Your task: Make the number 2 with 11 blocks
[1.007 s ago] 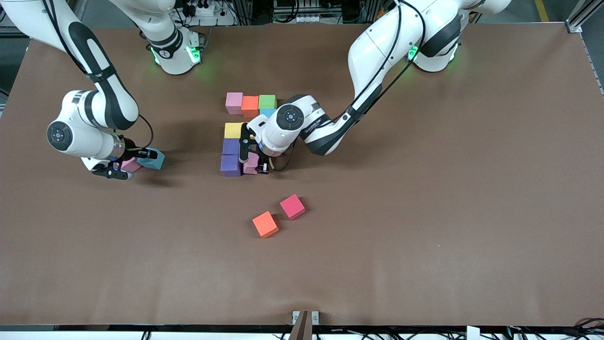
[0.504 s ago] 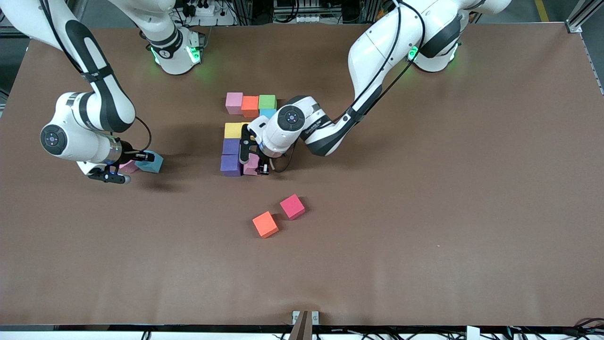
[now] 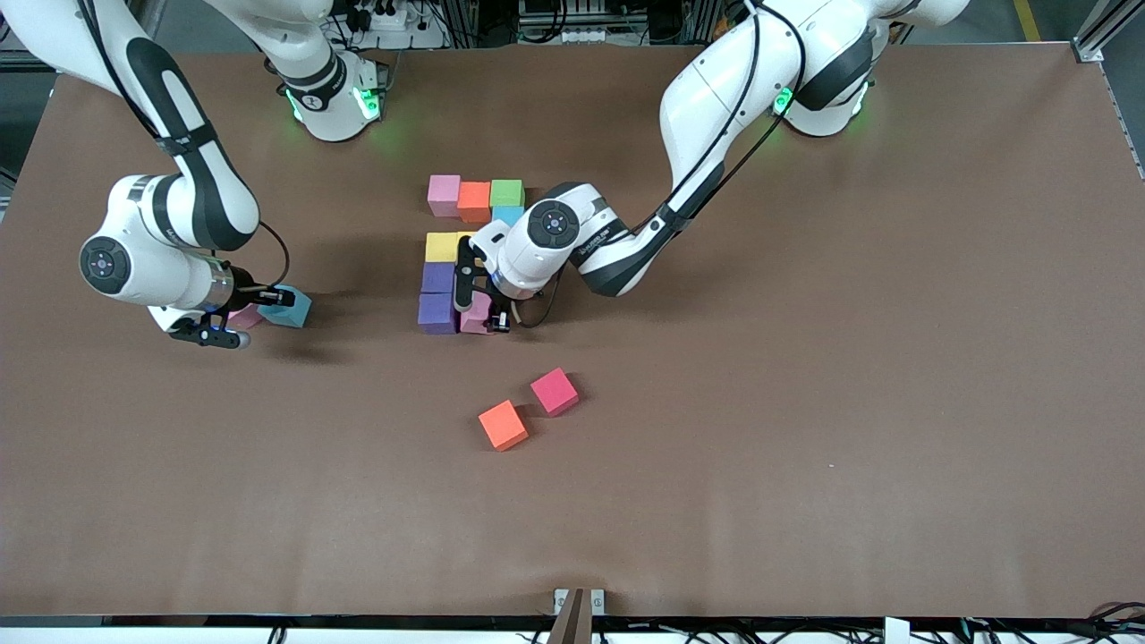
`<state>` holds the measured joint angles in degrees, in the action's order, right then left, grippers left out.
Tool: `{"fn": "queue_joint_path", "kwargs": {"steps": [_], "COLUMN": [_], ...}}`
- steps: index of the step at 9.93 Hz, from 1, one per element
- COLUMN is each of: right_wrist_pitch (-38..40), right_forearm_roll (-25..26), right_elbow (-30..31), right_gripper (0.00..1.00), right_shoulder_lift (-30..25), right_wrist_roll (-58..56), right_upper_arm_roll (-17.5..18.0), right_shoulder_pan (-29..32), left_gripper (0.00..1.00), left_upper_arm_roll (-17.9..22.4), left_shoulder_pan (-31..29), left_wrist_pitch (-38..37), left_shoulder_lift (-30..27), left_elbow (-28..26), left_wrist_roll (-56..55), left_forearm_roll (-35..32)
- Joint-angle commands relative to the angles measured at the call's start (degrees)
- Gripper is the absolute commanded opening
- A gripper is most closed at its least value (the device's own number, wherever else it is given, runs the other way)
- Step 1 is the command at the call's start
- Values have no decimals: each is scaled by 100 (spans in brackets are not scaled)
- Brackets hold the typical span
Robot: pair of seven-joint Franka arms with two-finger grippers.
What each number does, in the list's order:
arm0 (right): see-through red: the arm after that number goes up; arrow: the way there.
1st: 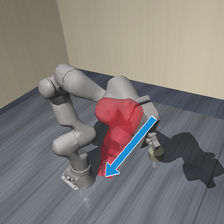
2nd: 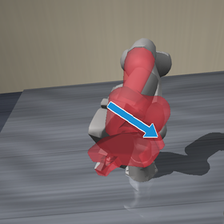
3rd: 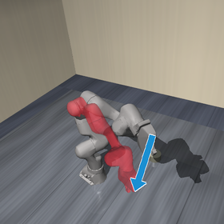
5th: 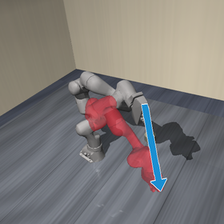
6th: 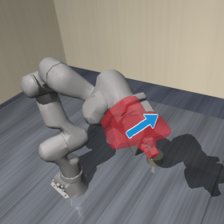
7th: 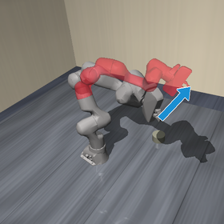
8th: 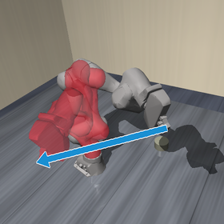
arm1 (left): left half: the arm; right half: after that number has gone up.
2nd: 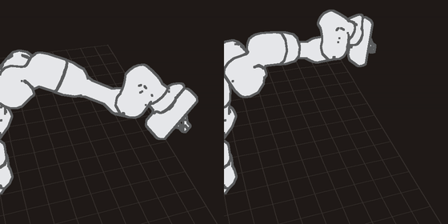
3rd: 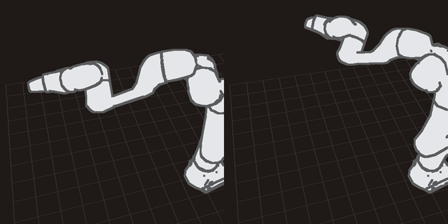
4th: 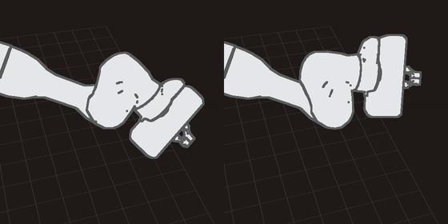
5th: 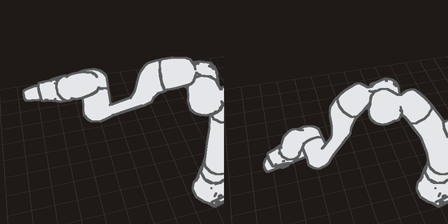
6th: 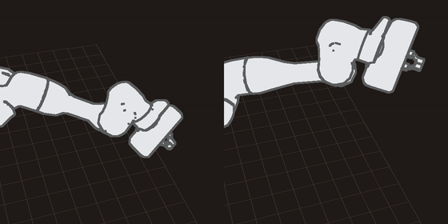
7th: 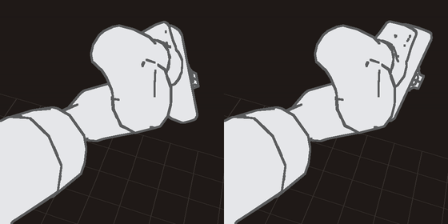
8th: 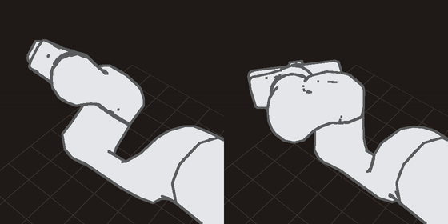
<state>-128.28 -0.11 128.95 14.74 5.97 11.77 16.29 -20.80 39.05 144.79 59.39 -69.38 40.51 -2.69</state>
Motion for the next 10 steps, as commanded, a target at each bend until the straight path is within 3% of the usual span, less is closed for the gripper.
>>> {"fn": "queue_joint_path", "kwargs": {"steps": [1, 6, 7, 8, 10], "right_wrist_pitch": [92, 92, 92, 92, 92], "right_forearm_roll": [-103, -103, -103, -103, -103], "right_elbow": [-19, -19, -19, -19, -19], "right_gripper": [0, 0, 0, 0, 0], "right_shoulder_lift": [-59, -59, -59, -59, -59], "right_wrist_roll": [35, 35, 35, 35, 35], "right_upper_arm_roll": [-70, -70, -70, -70, -70], "right_shoulder_pan": [-82, -82, -82, -90, -91], "left_gripper": [35, 48, 58, 100, 100], "left_upper_arm_roll": [6, 6, 6, -3, -3], "left_shoulder_pan": [15, 15, 15, 15, 15], "left_wrist_pitch": [111, 190, 190, 207, 295], "left_shoulder_lift": [90, 108, 108, 108, 116], "left_elbow": [101, 101, 101, 101, 83], "left_wrist_roll": [1, -17, -17, 9, -60], "left_forearm_roll": [-39, -39, -39, -39, -39]}}
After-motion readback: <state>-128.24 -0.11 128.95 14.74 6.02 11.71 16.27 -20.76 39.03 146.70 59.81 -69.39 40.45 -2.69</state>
